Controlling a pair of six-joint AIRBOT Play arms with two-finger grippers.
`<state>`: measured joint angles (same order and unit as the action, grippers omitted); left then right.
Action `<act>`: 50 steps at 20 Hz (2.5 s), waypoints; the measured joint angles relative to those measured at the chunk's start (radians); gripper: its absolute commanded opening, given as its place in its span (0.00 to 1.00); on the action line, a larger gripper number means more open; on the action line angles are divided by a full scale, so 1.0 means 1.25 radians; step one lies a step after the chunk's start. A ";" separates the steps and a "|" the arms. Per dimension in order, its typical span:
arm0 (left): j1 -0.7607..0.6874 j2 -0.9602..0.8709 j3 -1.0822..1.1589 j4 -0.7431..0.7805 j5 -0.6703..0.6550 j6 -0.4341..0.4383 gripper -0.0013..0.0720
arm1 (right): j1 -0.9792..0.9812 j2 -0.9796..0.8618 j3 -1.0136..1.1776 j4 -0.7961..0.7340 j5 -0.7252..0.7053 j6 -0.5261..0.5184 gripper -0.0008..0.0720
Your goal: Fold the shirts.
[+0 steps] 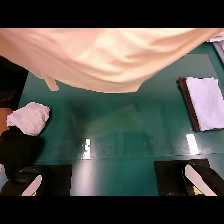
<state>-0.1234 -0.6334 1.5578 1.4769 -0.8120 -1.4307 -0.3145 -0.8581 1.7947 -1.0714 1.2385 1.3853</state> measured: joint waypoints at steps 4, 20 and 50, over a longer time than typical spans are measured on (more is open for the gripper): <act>0.000 0.043 -0.001 -0.057 -0.031 0.000 0.05 | -0.069 -0.032 0.133 0.000 0.052 0.000 0.03; 0.001 -0.563 -0.257 -0.204 -0.001 0.031 0.55 | 0.188 -0.571 0.034 -0.173 0.051 0.042 0.41; 0.159 -0.563 -0.522 -0.372 -0.209 0.114 0.05 | 0.164 -0.349 -0.320 -0.017 0.117 -0.020 0.54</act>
<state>0.0757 -1.3373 0.9051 1.0119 -1.0737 -1.2884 -0.1089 -1.2945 1.3941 -1.0927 1.3846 1.3602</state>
